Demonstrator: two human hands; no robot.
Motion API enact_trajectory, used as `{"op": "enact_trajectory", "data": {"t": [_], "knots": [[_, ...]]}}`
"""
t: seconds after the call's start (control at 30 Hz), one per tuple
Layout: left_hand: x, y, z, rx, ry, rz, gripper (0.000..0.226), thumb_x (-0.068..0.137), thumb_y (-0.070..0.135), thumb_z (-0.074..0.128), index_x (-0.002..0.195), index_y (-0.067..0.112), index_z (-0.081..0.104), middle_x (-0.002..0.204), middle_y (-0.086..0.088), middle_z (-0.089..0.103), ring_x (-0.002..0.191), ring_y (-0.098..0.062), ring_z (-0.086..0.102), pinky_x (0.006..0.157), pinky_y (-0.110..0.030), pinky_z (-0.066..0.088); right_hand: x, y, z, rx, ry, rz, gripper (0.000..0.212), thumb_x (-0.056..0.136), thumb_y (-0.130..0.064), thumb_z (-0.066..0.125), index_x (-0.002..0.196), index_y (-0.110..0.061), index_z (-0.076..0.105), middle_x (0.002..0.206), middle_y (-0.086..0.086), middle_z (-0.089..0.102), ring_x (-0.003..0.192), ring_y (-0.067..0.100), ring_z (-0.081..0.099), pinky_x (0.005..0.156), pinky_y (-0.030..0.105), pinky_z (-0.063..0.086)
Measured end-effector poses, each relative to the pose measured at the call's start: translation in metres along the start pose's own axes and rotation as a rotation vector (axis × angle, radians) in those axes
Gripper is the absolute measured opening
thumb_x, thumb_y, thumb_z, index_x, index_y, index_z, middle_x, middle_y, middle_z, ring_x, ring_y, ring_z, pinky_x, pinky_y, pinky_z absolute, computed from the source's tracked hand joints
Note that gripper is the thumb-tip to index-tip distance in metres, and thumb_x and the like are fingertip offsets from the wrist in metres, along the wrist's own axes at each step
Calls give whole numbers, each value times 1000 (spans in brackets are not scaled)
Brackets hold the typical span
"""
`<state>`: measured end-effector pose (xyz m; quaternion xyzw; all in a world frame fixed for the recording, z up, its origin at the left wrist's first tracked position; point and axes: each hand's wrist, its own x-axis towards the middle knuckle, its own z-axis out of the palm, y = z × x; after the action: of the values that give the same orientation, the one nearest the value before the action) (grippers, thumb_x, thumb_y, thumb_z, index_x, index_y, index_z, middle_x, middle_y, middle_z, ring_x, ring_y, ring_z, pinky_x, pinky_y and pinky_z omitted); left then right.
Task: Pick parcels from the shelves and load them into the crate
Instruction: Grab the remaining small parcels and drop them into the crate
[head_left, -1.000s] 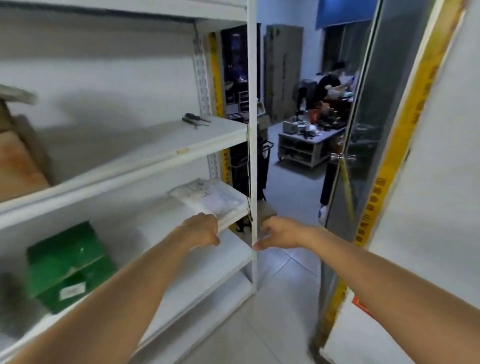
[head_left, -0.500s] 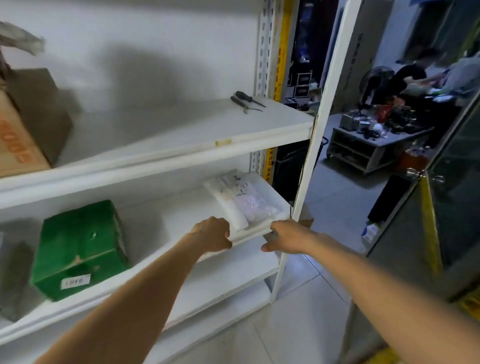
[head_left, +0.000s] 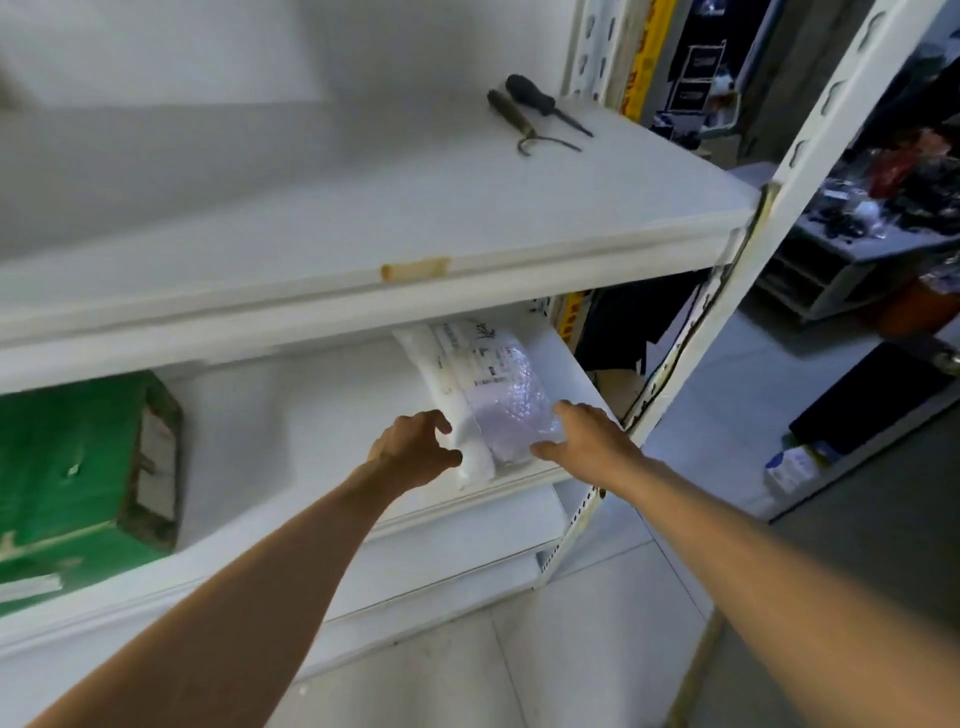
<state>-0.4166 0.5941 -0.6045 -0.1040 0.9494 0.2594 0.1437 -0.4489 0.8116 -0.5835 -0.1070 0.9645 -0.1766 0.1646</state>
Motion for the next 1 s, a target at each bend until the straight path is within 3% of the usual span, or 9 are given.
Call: {"op": "enact_trajectory", "data": {"t": [0.13,0.23,0.37,0.47,0.63,0.77,0.83,0.93,1.0], "knots": [[21,9,19,-28,36,-55,66,76,45,73,134,24,47,122,-4,61,108,-26,59,83,-34,49,30,20,2,-46,5,-10,64,89,-46,63,137,-11,40,133,15,49,120,33,49,95,40,45],[36,12,27,-95,106,-77,71,75,43,76,136,23,45,123,-5,62,110,-26,59,86,-35,49,53,31,3,-34,-3,-5,75,87,-51,63,140,-8,34,130,18,50,117,35,51,92,43,48],[51,13,38,-277,221,-133,70,78,40,76,138,23,45,127,-10,61,114,-28,57,87,-33,45,80,41,13,110,48,1,81,90,-48,62,150,-9,23,145,19,42,127,35,47,96,38,44],[54,12,48,-295,246,-130,74,76,39,78,139,22,44,128,-11,59,111,-29,59,92,-36,47,95,42,23,180,75,-2,82,86,-43,68,149,-10,27,143,18,45,125,34,50,94,37,44],[64,10,58,-489,278,-223,85,72,32,84,141,15,38,129,-13,55,113,-30,57,95,-45,49,112,43,32,261,34,48,84,74,-32,83,139,-6,37,122,17,59,104,28,58,83,36,50],[73,11,65,-618,284,-268,81,71,26,86,138,15,41,127,-10,59,112,-29,60,94,-45,51,123,46,36,321,0,127,97,62,-31,91,138,-5,37,121,12,59,110,30,57,86,34,46],[72,11,68,-559,282,-255,79,72,25,84,138,17,41,131,-7,56,114,-28,59,95,-44,49,126,47,37,348,-33,150,88,61,-29,92,132,-7,45,112,7,60,106,29,57,81,31,43],[68,10,70,-544,268,-240,80,71,20,84,138,16,40,132,-8,54,115,-29,58,97,-45,49,122,46,39,340,-75,108,47,65,-23,89,103,-12,64,96,1,66,93,24,60,68,28,41],[60,6,69,-570,247,-261,80,70,15,85,137,17,40,131,-9,54,116,-30,56,96,-46,49,111,45,41,385,-87,66,41,65,-19,89,100,-11,69,91,0,68,86,21,62,63,24,43]]}}
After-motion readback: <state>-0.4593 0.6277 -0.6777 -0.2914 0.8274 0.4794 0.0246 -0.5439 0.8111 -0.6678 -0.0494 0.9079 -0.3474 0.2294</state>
